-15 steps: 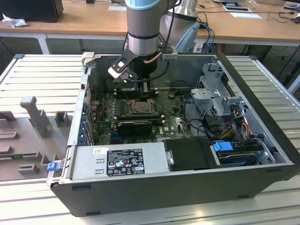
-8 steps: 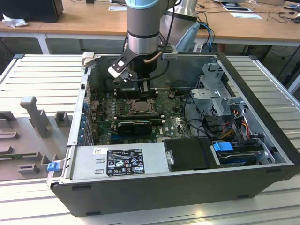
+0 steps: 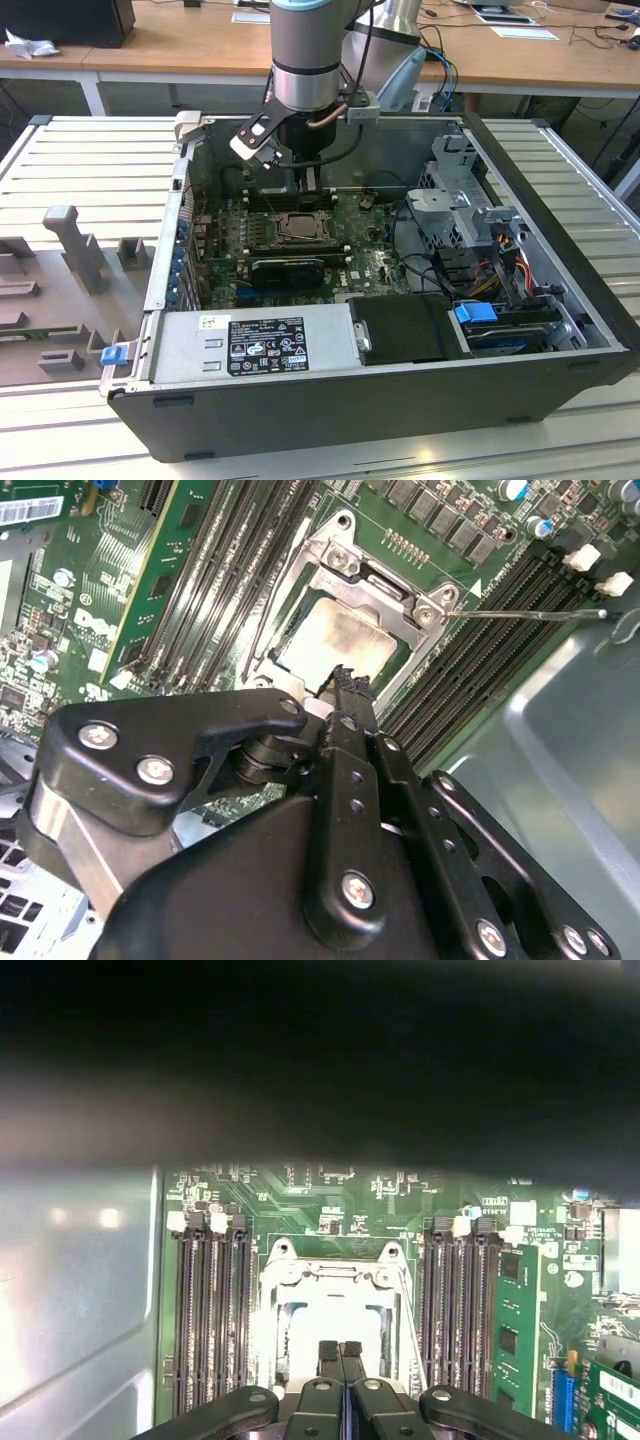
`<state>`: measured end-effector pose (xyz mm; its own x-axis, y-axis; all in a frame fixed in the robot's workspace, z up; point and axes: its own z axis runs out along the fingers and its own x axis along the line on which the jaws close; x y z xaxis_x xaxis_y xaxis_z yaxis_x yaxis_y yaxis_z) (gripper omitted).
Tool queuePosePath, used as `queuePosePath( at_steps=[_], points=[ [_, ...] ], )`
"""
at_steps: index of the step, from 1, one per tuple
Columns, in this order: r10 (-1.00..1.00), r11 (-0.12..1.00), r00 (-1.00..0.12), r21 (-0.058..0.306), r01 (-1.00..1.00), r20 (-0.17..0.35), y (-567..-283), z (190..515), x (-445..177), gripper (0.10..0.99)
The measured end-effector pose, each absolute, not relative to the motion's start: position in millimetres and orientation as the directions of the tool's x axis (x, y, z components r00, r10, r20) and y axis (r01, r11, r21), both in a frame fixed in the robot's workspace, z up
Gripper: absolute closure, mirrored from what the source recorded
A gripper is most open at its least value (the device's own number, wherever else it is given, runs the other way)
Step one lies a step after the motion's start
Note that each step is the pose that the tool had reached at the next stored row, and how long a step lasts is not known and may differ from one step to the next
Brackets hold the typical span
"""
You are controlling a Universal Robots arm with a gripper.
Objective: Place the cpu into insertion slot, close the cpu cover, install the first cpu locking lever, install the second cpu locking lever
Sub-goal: 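Install the first cpu locking lever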
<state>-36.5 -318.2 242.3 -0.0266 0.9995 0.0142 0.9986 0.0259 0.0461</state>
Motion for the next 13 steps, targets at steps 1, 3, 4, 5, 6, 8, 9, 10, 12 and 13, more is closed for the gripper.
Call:
queuePosePath(
  at_steps=[1, 3, 4, 5, 6, 8, 9, 10, 12, 13],
  points=[
    [1.000, 0.026, -0.027, 0.046, 0.999, 0.014, -318, 244, -37, 0.980],
    [1.000, 0.026, -0.026, 0.046, 0.999, 0.014, -318, 250, -37, 0.980],
    [1.000, 0.026, -0.027, 0.046, 0.999, 0.014, -318, 254, -37, 0.980],
    [1.000, 0.026, -0.027, 0.046, 0.999, 0.014, -318, 259, -37, 0.980],
    [1.000, 0.026, -0.027, 0.046, 0.999, 0.014, -318, 263, -37, 0.980],
    [1.000, 0.026, -0.027, 0.046, 0.999, 0.014, -318, 270, -37, 0.980],
    [1.000, 0.026, -0.027, 0.046, 0.999, 0.014, -318, 272, -37, 0.980],
    [1.000, 0.026, -0.027, 0.046, 0.999, 0.014, -318, 273, -37, 0.980],
    [0.999, 0.047, -0.048, 0.046, 0.998, 0.014, -318, 273, -37, 0.980],
    [0.998, 0.064, -0.064, 0.046, 0.997, 0.014, -318, 273, -37, 0.980]
  ],
)
